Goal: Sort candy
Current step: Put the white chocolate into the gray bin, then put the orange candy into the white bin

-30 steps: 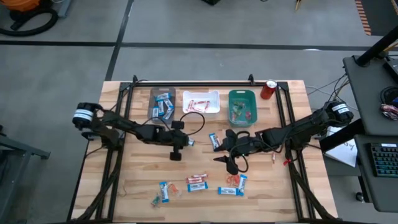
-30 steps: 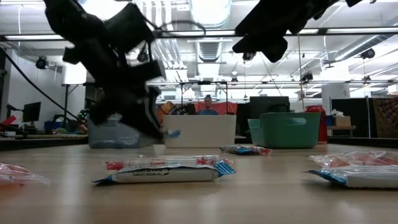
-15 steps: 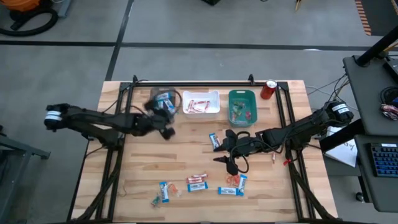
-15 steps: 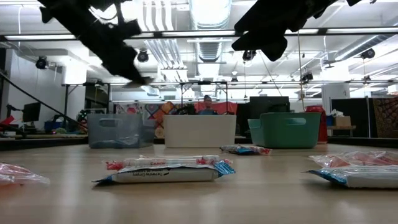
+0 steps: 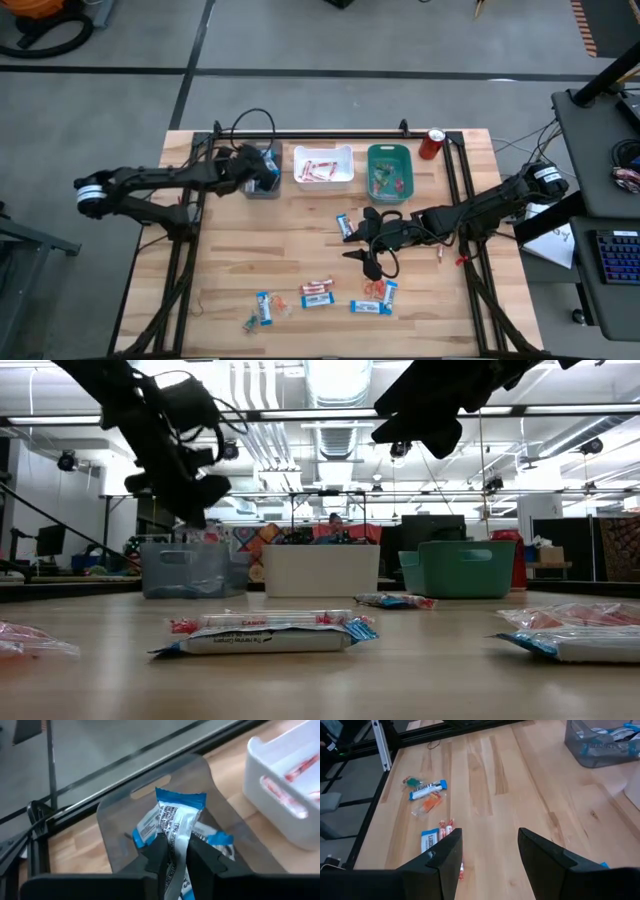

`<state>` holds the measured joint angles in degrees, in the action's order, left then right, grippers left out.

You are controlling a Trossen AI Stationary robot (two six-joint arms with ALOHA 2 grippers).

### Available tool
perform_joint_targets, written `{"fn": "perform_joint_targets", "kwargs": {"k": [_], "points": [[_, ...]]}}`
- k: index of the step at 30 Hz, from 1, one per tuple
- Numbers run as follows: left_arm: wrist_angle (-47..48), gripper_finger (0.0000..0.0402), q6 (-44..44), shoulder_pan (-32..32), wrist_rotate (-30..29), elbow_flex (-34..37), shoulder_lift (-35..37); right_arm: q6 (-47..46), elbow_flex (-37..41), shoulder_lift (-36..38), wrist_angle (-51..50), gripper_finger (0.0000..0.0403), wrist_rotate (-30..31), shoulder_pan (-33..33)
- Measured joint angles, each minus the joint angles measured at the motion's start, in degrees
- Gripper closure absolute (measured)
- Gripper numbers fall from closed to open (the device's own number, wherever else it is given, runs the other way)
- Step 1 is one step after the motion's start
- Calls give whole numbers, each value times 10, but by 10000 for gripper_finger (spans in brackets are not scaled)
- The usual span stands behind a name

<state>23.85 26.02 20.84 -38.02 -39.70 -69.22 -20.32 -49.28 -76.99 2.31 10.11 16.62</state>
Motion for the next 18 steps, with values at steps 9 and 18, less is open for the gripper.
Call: {"fn": "perform_joint_targets", "kwargs": {"k": [9, 18], "points": [[-3, 285, -13, 1, 1, 0, -38, -4, 0, 0, 0, 220, 0, 0], [-3, 251, -37, -42, 1, 0, -12, -27, 0, 0, 0, 220, 1, 0]]}}
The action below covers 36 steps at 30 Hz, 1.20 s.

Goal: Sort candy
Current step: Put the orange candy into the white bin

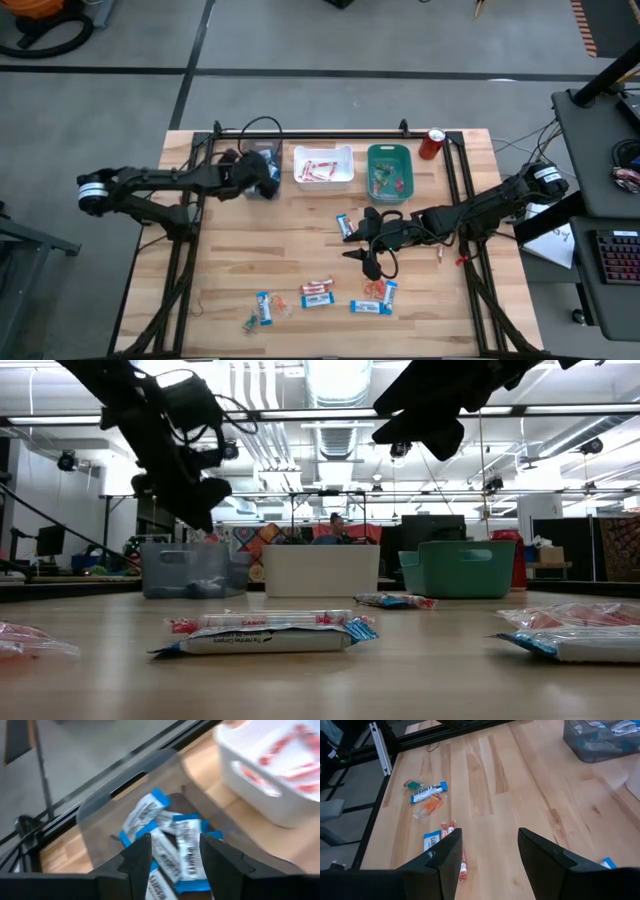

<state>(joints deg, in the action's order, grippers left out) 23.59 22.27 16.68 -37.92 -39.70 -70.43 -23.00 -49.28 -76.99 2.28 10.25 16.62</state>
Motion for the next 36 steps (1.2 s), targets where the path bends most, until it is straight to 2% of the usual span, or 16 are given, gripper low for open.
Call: {"fn": "perform_joint_targets", "kwargs": {"k": [4, 9, 13, 18, 27, 36], "points": [[-6, 254, -8, -59, 0, 0, 15, -5, 0, 0, -6, 220, 1, 0], [-24, 262, -9, -155, 0, 0, 23, -60, 0, 0, -34, 220, 3, 0], [-48, 268, -32, -231, -1, 0, 24, -146, 0, 0, -87, 220, 3, 0], [-94, 272, -60, -301, -2, 0, 24, -279, 0, 0, -218, 220, -2, 0], [-117, 272, -81, -325, -6, 0, 28, -482, 0, 0, -486, 220, -100, 0], [-116, 272, -98, -324, -28, 0, 29, -594, 2, 0, -708, 220, -133, 0]]}}
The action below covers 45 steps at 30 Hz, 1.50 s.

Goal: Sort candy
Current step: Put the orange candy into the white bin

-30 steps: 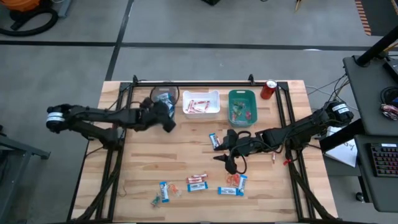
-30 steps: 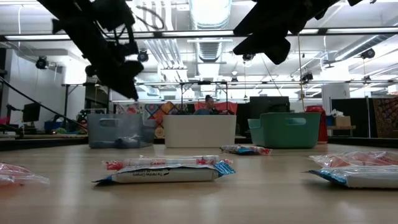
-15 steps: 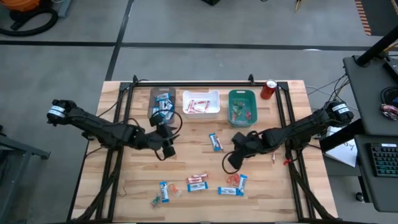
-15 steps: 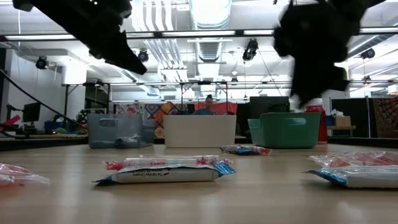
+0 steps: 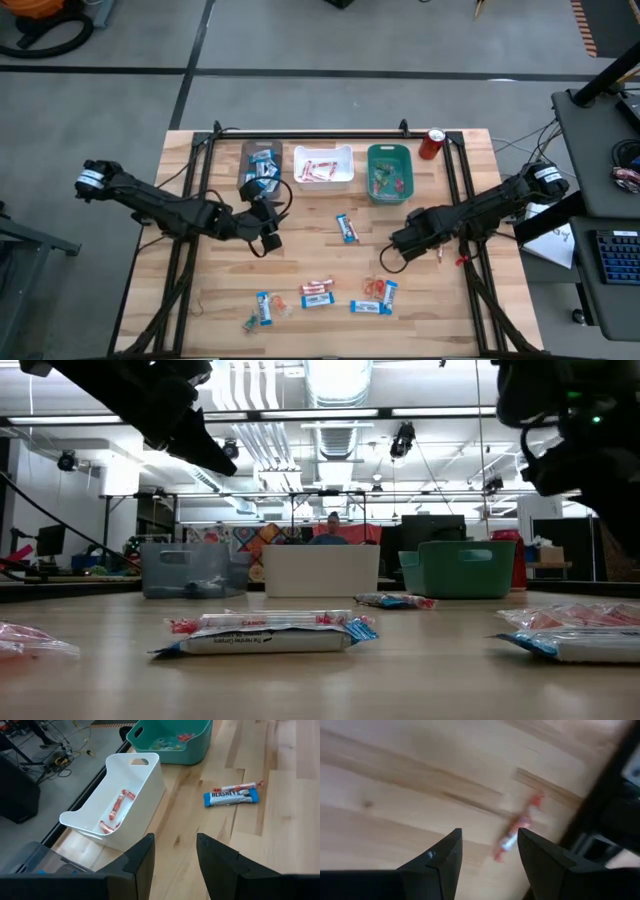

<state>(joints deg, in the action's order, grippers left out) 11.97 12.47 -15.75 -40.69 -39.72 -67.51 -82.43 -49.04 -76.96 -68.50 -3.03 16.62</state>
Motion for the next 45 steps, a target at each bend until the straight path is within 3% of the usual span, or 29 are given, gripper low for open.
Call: {"fn": "perform_joint_targets", "kwargs": {"k": [6, 15, 31, 36, 45], "points": [[0, 272, 0, 0, 0, 0, 0, -13, 21, 0, -14, 220, -9, 0], [1, 272, 0, 0, -1, 0, 0, -78, 63, 0, 15, 220, -94, 39], [1, 272, -1, 0, -8, 0, 0, -114, 166, 2, 147, 226, -93, 51], [0, 272, 0, 0, -8, 0, 0, -94, 181, 2, 179, 267, -90, 51], [-8, 272, 2, 0, -9, 0, -2, -73, 179, 2, 192, 380, -78, 51]]}}
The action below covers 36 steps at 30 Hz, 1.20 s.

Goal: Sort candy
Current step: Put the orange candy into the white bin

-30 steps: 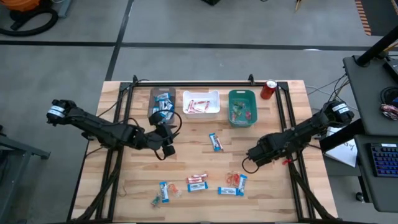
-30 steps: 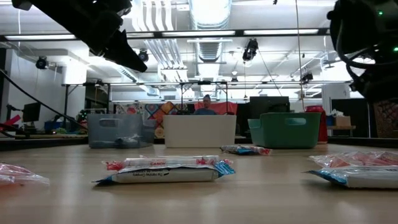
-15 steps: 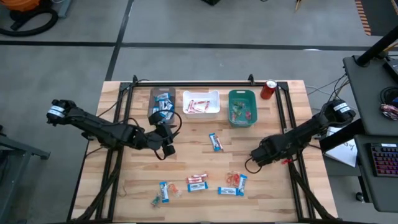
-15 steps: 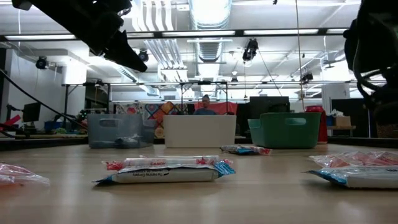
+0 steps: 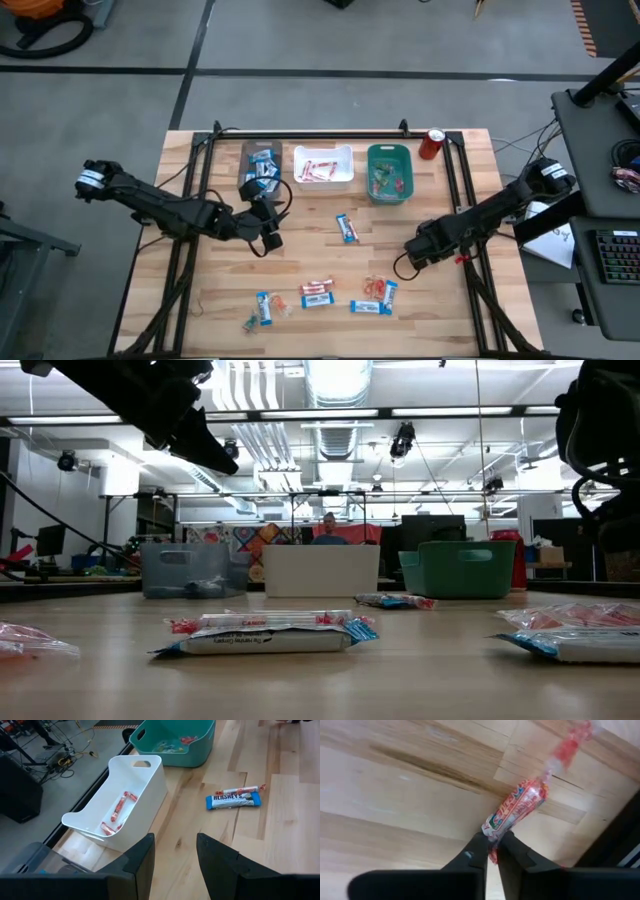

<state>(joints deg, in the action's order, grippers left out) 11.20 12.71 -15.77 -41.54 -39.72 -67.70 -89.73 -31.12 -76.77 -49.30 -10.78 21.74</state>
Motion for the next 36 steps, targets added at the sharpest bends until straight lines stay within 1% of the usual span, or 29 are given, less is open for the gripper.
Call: {"fn": "perform_joint_targets", "kwargs": {"k": [2, 6, 9, 14, 17, 19, 24, 28, 31, 33, 36], "points": [[-2, 272, 1, 0, 0, 0, 0, 11, -2, 0, -2, 387, 1, 0], [-17, 272, 11, 0, 0, 0, -4, 21, -20, 8, -18, 389, 5, 0], [-27, 272, 13, 0, 0, 0, -9, 36, -40, 21, -35, 391, 30, 0], [-28, 272, 18, 0, 0, 0, -19, 109, -91, 45, -25, 391, 60, 0], [-34, 272, 18, 0, 0, 0, -26, 203, -122, 52, 29, 391, 82, 0], [-38, 272, 18, 0, 1, 0, -30, 291, -132, 54, 76, 391, 98, 0], [-45, 272, 18, 0, 1, 0, -34, 532, -136, 54, 268, 391, 165, -4], [-51, 272, 24, -4, 1, 0, -31, 696, -136, 54, 381, 391, 251, -12], [-53, 272, 56, -14, 1, 0, -31, 825, -136, 54, 458, 391, 316, -21], [-69, 272, 78, -25, 1, 0, -35, 903, -135, 54, 522, 391, 331, -32], [-100, 272, 90, -49, 1, 0, -51, 1000, -129, 54, 619, 391, 332, -50]]}}
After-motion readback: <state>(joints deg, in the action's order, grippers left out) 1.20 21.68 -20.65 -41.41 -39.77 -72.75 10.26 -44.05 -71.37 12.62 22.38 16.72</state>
